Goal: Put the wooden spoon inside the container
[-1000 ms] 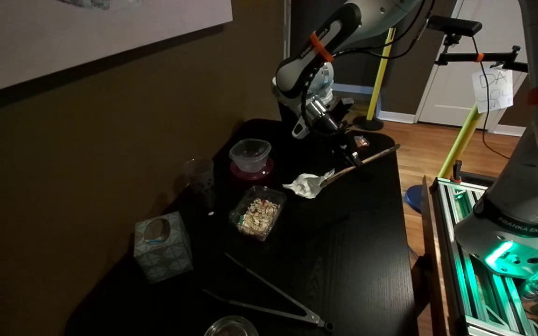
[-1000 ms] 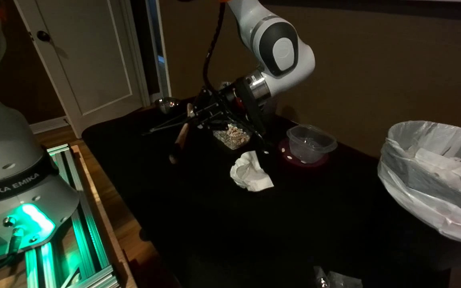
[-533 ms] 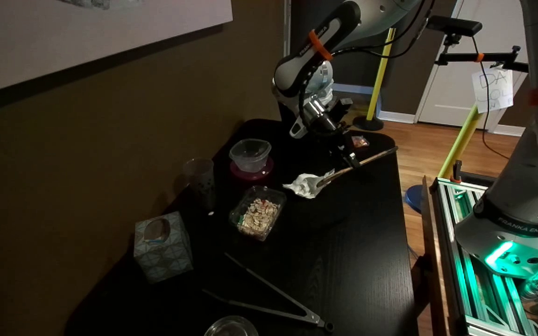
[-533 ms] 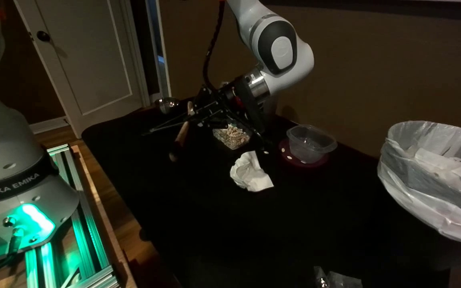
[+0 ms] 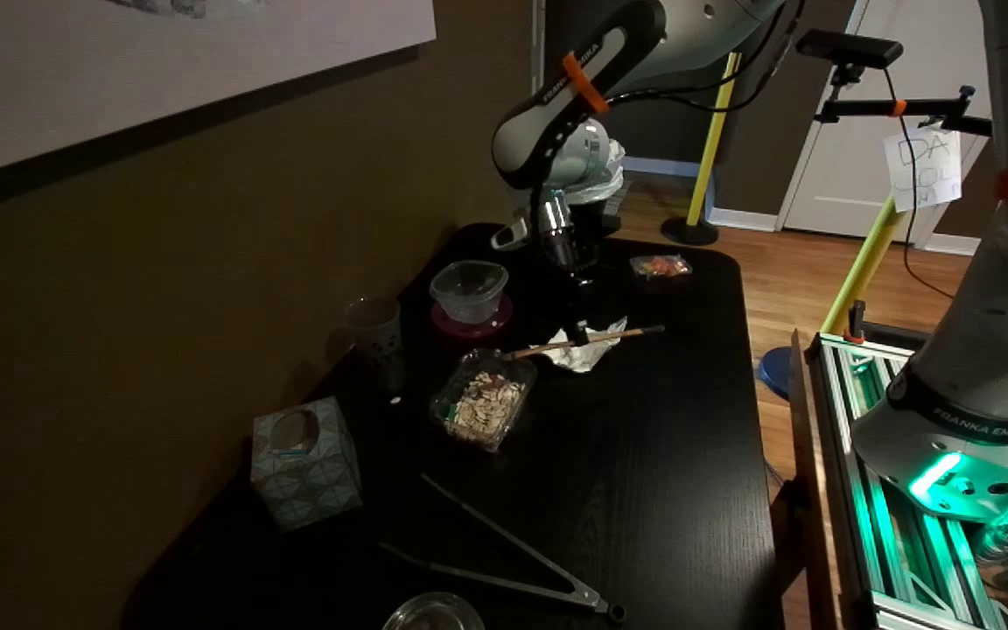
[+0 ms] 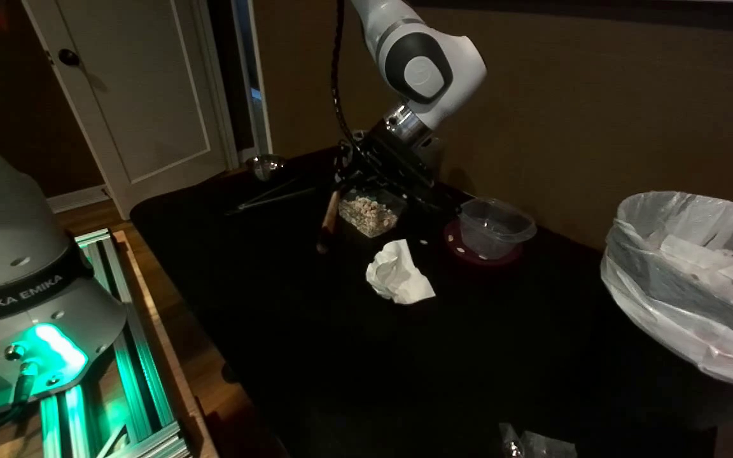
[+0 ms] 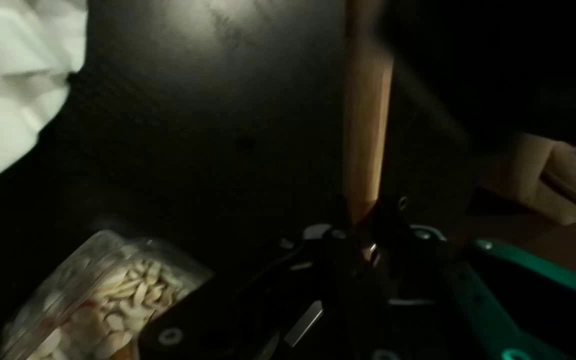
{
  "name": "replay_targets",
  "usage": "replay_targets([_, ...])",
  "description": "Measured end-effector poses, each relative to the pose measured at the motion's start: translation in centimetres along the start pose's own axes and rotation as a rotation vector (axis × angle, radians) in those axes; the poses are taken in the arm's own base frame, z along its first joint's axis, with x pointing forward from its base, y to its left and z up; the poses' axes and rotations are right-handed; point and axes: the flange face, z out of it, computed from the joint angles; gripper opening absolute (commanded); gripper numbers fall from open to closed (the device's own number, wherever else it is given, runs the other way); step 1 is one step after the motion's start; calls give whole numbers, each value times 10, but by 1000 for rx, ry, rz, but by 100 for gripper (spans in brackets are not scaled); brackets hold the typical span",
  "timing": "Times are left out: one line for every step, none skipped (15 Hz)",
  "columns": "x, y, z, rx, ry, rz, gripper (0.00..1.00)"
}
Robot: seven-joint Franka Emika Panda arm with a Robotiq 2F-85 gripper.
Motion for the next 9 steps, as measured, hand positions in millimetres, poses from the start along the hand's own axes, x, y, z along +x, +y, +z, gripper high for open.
replay_targets([9,2,-3,-59,20,-7,4])
replay_targets([17,3,-7,-120,39,-14,4])
replay_targets([25,2,-12,-183,54,-25,4])
replay_targets([32,1,-16,-245,67,-38,4])
replay_targets([39,-2,-19,-305,76,-53,4])
replay_targets([46,-6,-21,-363,83,-73,4])
replay_targets([52,-11,-21,-419,88,-96,4])
replay_targets([57,-17,-21,-474,88,-120,4])
replay_targets([62,-23,-19,-526,83,-148,18])
